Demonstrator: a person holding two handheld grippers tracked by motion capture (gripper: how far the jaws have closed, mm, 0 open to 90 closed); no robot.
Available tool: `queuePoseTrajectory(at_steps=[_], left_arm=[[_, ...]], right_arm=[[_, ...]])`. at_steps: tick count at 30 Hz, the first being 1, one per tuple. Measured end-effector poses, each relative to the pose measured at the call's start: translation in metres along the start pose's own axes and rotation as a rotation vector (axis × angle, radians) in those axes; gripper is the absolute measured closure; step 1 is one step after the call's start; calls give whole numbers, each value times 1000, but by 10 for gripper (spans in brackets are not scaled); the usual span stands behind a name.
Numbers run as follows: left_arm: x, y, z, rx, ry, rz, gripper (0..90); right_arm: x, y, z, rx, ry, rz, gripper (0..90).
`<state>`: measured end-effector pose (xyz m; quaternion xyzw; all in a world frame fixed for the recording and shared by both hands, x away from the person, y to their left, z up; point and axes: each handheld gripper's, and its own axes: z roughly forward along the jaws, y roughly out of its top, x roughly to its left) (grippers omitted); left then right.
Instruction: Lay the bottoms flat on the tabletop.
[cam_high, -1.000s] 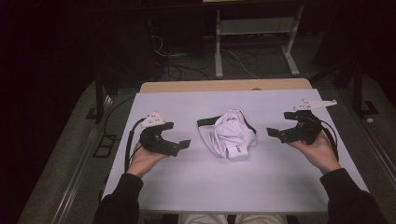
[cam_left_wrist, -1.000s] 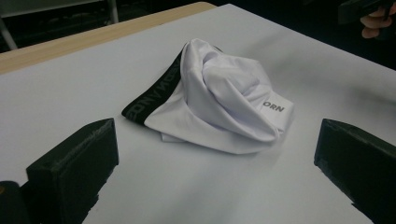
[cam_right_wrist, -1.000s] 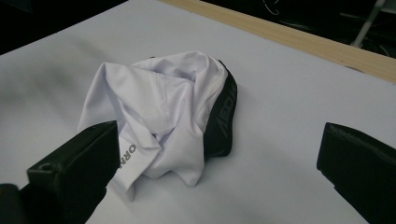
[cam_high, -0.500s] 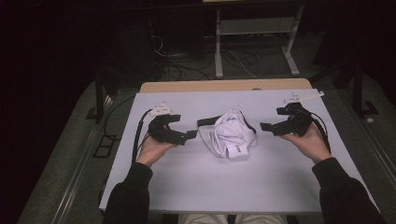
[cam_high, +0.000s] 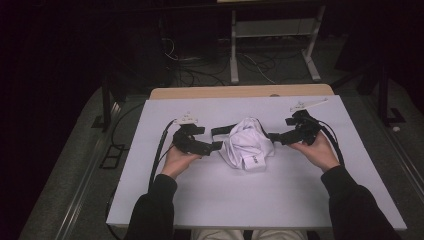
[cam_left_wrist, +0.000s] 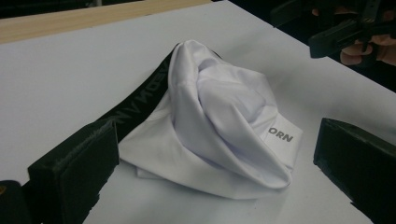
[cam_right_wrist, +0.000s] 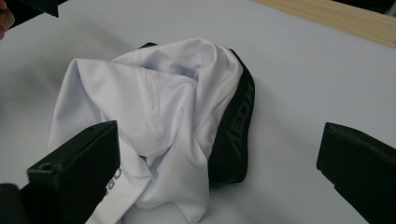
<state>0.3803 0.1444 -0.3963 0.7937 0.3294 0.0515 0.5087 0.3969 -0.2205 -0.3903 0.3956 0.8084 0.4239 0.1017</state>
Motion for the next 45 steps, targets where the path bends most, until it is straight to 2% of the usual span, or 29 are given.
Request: queuePoseTrajectory(at_steps=[6, 7, 8, 9, 11, 12, 15, 17, 18, 20, 21, 22, 23, 24, 25, 27, 28, 29, 32, 33, 38, 39, 41, 44, 45], left_arm=[[-2, -7, 19, 13, -24, -36, 5], [-3, -10, 23, 21, -31, -46, 21], [-5, -13, 26, 16, -39, -57, 58], [-8, -21, 33, 2, -60, -78, 96], [-10, -24, 37, 9, -48, -80, 164], [-10, -24, 41, 24, -31, -87, 164], [-10, -26, 45, 20, -34, -105, 299], [-10, -27, 48, 22, -35, -112, 394], [-10, -27, 48, 23, -38, -111, 459], [-11, -27, 51, 40, -33, -110, 478], [-11, -27, 53, 60, -19, -108, 571], [-11, -26, 58, 104, 1, -97, 639], [-11, -25, 60, 127, 15, -88, 732], [-11, -25, 60, 127, 15, -88, 816], [-12, -24, 61, 142, 30, -67, 849], [-10, -15, 60, 157, 42, -42, 859], [-10, -6, 55, 163, 67, -15, 861], [-10, -6, 55, 163, 67, -15, 861], [-9, 13, 40, 162, 100, 21, 862], [-9, 18, 35, 158, 111, 29, 862], [-9, 43, 15, 165, 157, 91, 862], [-10, 48, 12, 166, 167, 106, 862], [-13, 59, 7, 165, 180, 134, 862], [-17, 80, -3, 146, 197, 164, 862], [-19, 92, -10, 132, 205, 184, 862]], right_arm=[[0, -4, 15, 34, 23, 31, 24], [1, -7, 20, 57, 42, 38, 126], [1, -9, 21, 65, 47, 41, 173], [2, -11, 22, 70, 58, 49, 175], [2, -13, 24, 76, 52, 55, 197], [2, -15, 26, 91, 42, 61, 238], [2, -21, 32, 124, 44, 84, 305], [2, -25, 35, 135, 66, 97, 384], [2, -28, 39, 154, 57, 101, 431], [2, -28, 40, 158, 59, 104, 452], [1, -29, 43, 162, 35, 111, 600], [0, -29, 43, 157, 30, 114, 672], [-2, -28, 43, 146, 57, 125, 784], [-2, -28, 43, 146, 57, 125, 784], [-4, -25, 39, 119, 84, 146, 871], [-4, -19, 36, 124, 66, 153, 876], [-4, -16, 35, 128, 61, 148, 877], [-4, -13, 33, 130, 50, 143, 878], [-4, -6, 28, 128, 29, 134, 878], [-6, 0, 22, 112, 24, 140, 878], [-9, 15, 11, 76, 32, 147, 878], [-7, 26, 6, 67, 24, 130, 879], [-6, 30, 4, 64, 20, 122, 879], [0, 53, -7, 53, -1, 88, 878], [1, 65, -14, 37, -9, 74, 878]])
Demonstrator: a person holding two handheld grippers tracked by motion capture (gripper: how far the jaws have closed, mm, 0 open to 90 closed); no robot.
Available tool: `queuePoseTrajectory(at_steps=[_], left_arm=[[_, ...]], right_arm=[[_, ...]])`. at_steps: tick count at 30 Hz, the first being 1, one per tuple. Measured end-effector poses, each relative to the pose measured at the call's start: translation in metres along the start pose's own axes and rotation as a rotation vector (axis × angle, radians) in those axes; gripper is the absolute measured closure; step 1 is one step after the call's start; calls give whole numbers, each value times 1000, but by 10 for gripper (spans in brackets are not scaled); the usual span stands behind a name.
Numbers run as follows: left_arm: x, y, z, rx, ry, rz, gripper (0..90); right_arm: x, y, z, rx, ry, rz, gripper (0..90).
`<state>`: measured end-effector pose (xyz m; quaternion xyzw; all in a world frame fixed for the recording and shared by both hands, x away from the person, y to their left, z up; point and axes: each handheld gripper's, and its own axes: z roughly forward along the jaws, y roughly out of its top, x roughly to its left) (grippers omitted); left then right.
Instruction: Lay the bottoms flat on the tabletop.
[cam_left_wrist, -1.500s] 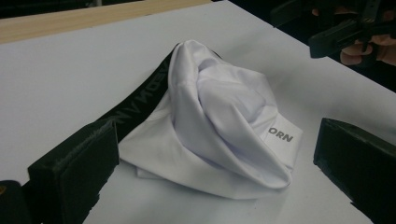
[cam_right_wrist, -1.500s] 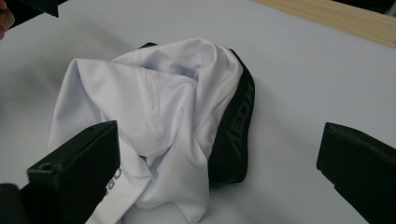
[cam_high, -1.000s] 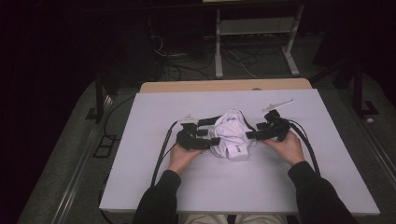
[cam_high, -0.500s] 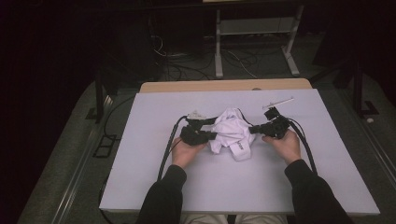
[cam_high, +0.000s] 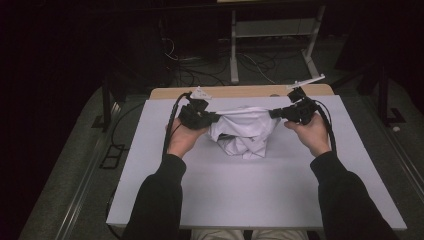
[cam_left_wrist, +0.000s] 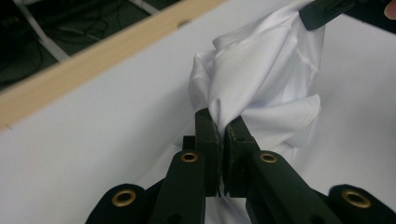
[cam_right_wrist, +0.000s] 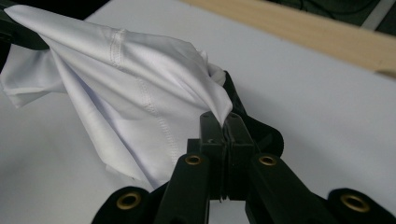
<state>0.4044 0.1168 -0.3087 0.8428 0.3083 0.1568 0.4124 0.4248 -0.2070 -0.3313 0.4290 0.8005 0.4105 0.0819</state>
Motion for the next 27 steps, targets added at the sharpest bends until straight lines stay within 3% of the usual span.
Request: queuePoseTrajectory(at_steps=[6, 10, 12, 13, 14, 17, 19, 20, 21, 22, 23, 27], left_arm=[[4, 23, -22, -48, 25, 26, 862], [8, 17, -34, -82, 28, 25, 861], [14, -6, -34, -75, 30, -2, 861], [14, -6, -34, -75, 30, -2, 861], [16, -16, -34, -70, 25, -14, 861], [18, -56, -35, -47, 1, -42, 862], [16, -81, -37, -24, -10, -44, 861], [15, -93, -39, -21, -20, -55, 861], [15, -101, -40, -11, -27, -56, 861], [14, -114, -41, 5, -27, -62, 861], [14, -120, -42, 12, -31, -69, 861], [14, -146, -46, 57, -60, -77, 860]], right_arm=[[7, 28, -24, -75, 31, -3, 875], [16, 33, -28, -90, 68, -16, 873], [29, 26, -16, -66, 102, -47, 871], [33, 22, -11, -63, 110, -56, 871], [39, 17, -5, -61, 125, -62, 871], [51, 4, 10, -57, 169, -67, 871], [67, -15, 31, -22, 214, -85, 871], [81, -34, 50, 43, 264, -100, 871], [81, -34, 50, 43, 264, -100, 871], [95, -54, 66, 106, 306, -123, 871], [95, -54, 66, 106, 306, -123, 871], [115, -85, 85, 227, 357, -133, 842]])
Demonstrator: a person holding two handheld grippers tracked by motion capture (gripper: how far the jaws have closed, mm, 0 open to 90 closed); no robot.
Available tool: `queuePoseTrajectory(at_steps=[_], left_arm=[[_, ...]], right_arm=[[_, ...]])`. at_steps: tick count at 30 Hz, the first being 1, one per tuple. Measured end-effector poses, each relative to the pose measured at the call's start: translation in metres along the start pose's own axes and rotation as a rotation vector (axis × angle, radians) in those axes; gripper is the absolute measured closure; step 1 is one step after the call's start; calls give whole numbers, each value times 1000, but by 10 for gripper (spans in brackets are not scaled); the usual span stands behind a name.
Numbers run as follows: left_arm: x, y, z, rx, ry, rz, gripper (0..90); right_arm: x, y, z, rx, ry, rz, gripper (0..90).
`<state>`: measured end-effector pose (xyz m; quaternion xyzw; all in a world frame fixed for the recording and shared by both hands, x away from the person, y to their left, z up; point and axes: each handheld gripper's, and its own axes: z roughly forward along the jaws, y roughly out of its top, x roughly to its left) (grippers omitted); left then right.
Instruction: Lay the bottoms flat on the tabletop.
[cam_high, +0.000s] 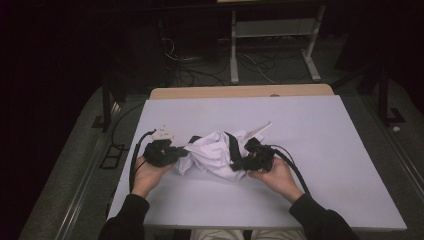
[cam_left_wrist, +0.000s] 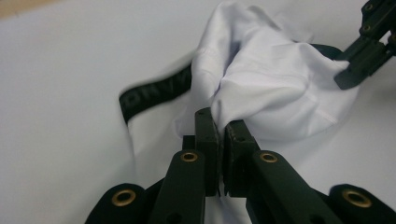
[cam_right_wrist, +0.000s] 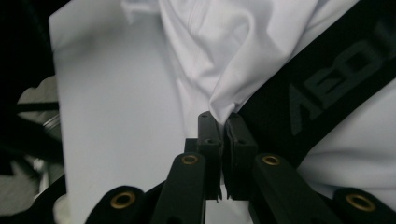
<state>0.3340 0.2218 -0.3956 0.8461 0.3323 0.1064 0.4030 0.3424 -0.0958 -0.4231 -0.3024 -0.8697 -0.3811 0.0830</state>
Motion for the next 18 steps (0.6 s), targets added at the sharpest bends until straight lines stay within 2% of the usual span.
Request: queuePoseTrajectory(at_steps=[1, 2, 4, 5, 6, 7, 8, 9, 11, 12, 13, 14, 17, 18], left_arm=[[0, -6, -1, 11, -12, 0, 860], [0, -6, -1, 11, -12, 0, 860], [-1, -12, 0, 23, -30, 6, 859], [-2, -14, 0, 23, -32, 7, 858], [-3, -15, 1, 24, -38, 7, 858], [-3, -17, 3, 21, -46, 5, 858], [-3, -17, 3, 21, -46, 5, 857], [-4, -18, 4, 16, -53, 0, 857], [-4, -19, 5, 22, -63, 2, 857], [-5, -20, 7, 28, -69, 7, 857], [-6, -21, 9, 25, -75, 4, 857], [-6, -21, 9, 26, -75, 2, 856], [-6, -21, 10, 22, -73, 1, 855], [-6, -21, 10, 22, -69, 2, 855]], right_arm=[[5, -7, 4, 20, 37, 5, 782], [5, -7, 4, 20, 37, 5, 782], [9, -10, 1, 27, 46, 2, 722], [11, -11, -7, 8, 38, -6, 683], [11, -11, -7, 8, 38, -6, 683], [10, -10, -20, -41, -8, -5, 649], [10, -10, -20, -41, -8, -5, 649], [3, -10, -30, -88, -55, 24, 580], [-5, -11, -34, -105, -72, 76, 530], [-5, -11, -34, -105, -72, 76, 530], [-13, -13, -31, -93, -91, 114, 472], [-15, -13, -28, -79, -92, 130, 460], [-19, -12, -17, -44, -86, 149, 459], [-20, -12, -9, -29, -81, 150, 491]])
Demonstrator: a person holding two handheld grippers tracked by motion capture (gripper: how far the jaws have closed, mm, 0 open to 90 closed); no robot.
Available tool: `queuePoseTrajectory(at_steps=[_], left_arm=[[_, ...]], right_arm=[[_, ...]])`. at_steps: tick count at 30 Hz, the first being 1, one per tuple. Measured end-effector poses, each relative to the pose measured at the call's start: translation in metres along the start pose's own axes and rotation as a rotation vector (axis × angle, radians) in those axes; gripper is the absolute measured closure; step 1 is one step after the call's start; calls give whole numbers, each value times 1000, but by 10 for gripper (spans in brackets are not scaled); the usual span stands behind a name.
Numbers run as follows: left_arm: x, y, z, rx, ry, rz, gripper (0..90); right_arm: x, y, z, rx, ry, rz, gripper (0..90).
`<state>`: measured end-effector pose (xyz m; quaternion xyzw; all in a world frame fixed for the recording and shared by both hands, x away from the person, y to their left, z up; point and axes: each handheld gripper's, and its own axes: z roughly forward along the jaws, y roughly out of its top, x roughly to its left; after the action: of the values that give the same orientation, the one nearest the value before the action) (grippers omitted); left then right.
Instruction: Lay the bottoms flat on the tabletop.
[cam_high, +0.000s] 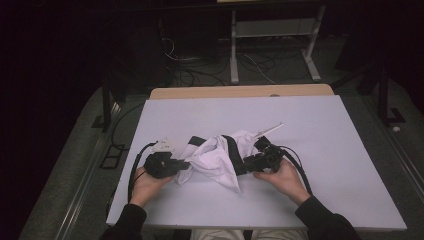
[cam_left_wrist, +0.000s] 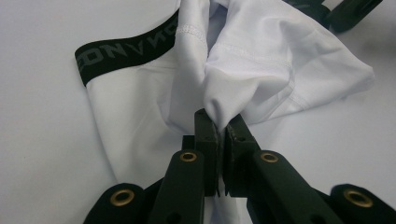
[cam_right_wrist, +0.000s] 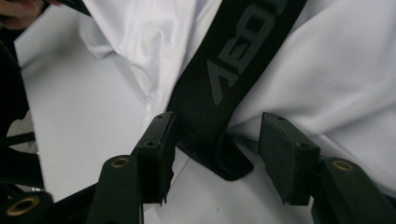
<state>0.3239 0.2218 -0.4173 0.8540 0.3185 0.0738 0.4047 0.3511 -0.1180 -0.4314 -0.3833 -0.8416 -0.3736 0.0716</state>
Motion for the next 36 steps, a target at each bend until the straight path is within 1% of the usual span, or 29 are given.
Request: queuePoseTrajectory(at_steps=[1, 2, 3, 4, 5, 7, 10, 12, 13, 14, 15, 16, 17, 20, 21, 22, 23, 24, 25, 26, 27, 28, 29, 30, 31, 32, 33, 34, 36], left_arm=[[0, 0, -1, 1, 5, 3, 856], [1, 0, -1, 3, 6, 3, 855], [1, 1, -3, 3, 13, 5, 856], [1, 2, -4, 1, 16, 4, 856], [2, 4, -6, 0, 22, 9, 856], [3, 7, -8, -6, 29, 16, 856], [4, 14, -11, -12, 41, 24, 856], [4, 19, -13, -21, 51, 35, 856], [4, 22, -13, -28, 57, 37, 856], [5, 24, -14, -31, 63, 41, 857], [5, 26, -15, -37, 68, 40, 857], [5, 29, -15, -46, 72, 41, 857], [6, 31, -16, -52, 75, 39, 857], [7, 36, -15, -66, 92, 34, 858], [8, 38, -15, -75, 97, 29, 858], [9, 40, -14, -79, 100, 26, 858], [9, 43, -13, -90, 102, 23, 858], [9, 47, -12, -99, 107, 17, 858], [9, 51, -12, -105, 111, 19, 858], [9, 56, -11, -105, 113, 25, 858], [7, 63, -11, -110, 116, 32, 859], [5, 70, -10, -114, 120, 43, 859], [3, 78, -9, -120, 123, 51, 859], [0, 86, -8, -125, 123, 60, 859], [-3, 92, -7, -131, 121, 67, 859], [-7, 102, -3, -140, 116, 78, 859], [-11, 111, 0, -147, 111, 91, 858], [-16, 119, 4, -157, 101, 99, 858], [-25, 133, 15, -172, 77, 113, 859]], right_arm=[[-1, 1, 5, 6, 25, 11, 591], [-2, 2, 8, 9, 67, 30, 681], [-3, 3, 10, 10, 93, 38, 769], [-3, 6, 10, 12, 101, 30, 857], [-2, 8, 9, 14, 96, 12, 858], [0, 18, 1, 49, 29, -36, 862], [-1, 33, -18, 47, -36, -69, 863], [-3, 44, -33, 35, -76, -80, 863], [-8, 53, -48, 17, -116, -76, 863], [-12, 56, -55, 2, -123, -65, 862], [-12, 56, -55, 2, -123, -65, 862], [-16, 57, -59, -11, -128, -57, 859], [-22, 57, -65, -25, -137, -33, 855], [-36, 48, -69, -30, -192, 12, 766], [-43, 38, -69, -47, -198, 38, 684], [-43, 38, -69, -47, -198, 38, 684], [-45, 34, -69, -49, -204, 49, 643], [-46, 27, -71, -56, -212, 61, 630], [-46, 16, -74, -77, -213, 59, 590], [-46, 16, -74, -77, -213, 59, 590], [-45, 11, -76, -87, -212, 62, 576], [-44, -1, -82, -105, -220, 54, 552], [-44, -1, -82, -105, -220, 54, 552], [-42, -12, -90, -131, -226, 56, 522], [-42, -12, -90, -131, -226, 56, 522], [-42, -17, -93, -144, -225, 61, 509], [-43, -31, -103, -190, -228, 81, 490], [-43, -31, -103, -190, -228, 81, 490], [-46, -45, -113, -232, -225, 111, 482]])
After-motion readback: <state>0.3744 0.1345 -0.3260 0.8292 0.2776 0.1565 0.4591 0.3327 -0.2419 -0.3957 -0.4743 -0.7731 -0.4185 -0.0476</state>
